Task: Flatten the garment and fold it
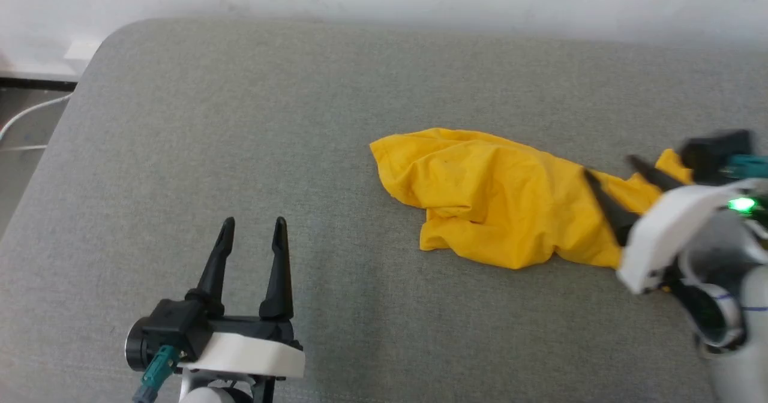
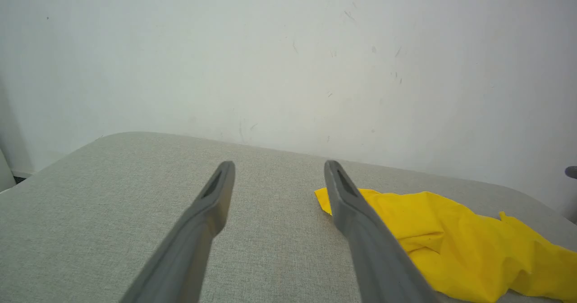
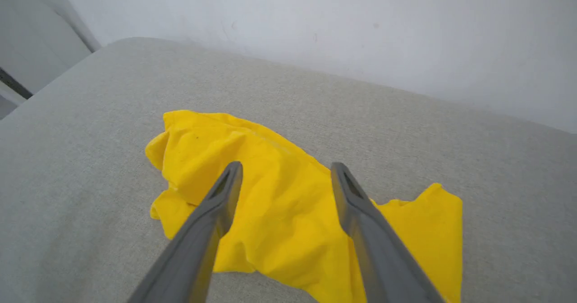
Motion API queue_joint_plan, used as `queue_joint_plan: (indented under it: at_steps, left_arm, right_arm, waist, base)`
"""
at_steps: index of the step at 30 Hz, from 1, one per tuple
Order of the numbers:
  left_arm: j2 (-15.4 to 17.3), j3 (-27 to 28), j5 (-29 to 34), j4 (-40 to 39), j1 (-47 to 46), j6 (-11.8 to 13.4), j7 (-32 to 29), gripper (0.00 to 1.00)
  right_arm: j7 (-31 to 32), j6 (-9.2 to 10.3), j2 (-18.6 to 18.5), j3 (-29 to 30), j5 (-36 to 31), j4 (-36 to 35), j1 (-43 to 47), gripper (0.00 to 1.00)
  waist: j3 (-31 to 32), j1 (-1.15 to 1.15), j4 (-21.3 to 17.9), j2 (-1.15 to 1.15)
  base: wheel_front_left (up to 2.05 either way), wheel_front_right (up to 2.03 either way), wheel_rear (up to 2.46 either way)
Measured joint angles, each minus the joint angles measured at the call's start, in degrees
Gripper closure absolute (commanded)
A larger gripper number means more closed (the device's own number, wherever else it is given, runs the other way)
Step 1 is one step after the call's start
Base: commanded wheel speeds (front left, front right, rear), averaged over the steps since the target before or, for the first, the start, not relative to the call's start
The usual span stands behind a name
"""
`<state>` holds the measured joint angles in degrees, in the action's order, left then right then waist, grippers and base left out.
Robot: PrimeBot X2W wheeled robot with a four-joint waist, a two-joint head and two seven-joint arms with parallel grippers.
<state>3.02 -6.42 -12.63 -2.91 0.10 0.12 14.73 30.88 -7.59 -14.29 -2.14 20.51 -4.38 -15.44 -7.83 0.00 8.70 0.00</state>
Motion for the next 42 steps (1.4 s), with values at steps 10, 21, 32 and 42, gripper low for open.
queue_joint_plan:
  at_steps: [10, 21, 32, 42]
  left_arm:
    - [-0.02, -1.40, -0.57, 0.20, -0.53, 0.00, 0.00, 0.00]
    - [-0.02, -3.04, -1.00, 1.14, -2.85, -0.02, 0.00, 0.00]
    - [-0.01, -2.11, -0.98, 1.71, -2.71, 0.01, 0.00, 0.00]
    - [-0.02, -3.00, -1.00, 1.68, -2.25, 0.01, 0.00, 0.00]
  right_arm:
    - [8.36, -0.01, -2.07, -16.31, 1.46, 9.50, -5.13, 0.00]
    - [-2.50, -0.01, -1.51, -22.99, -4.50, 29.06, -11.34, 0.66]
    - [-12.43, 0.00, 3.41, -22.52, -1.40, 32.29, -17.50, 1.00]
    - [-6.69, 0.03, 3.72, -34.67, 9.87, 24.97, -8.65, 0.96]
  waist:
    - [-1.96, 0.00, 3.21, 0.00]
    - [-4.34, 0.01, 7.46, 0.00]
    - [-2.41, 0.00, 6.76, 0.00]
    - [-0.81, 0.00, 6.15, 0.00]
  base:
    - [0.00, 0.00, 0.00]
    - [0.00, 0.00, 0.00]
    - [0.00, 0.00, 0.00]
    - [0.00, 0.00, 0.00]
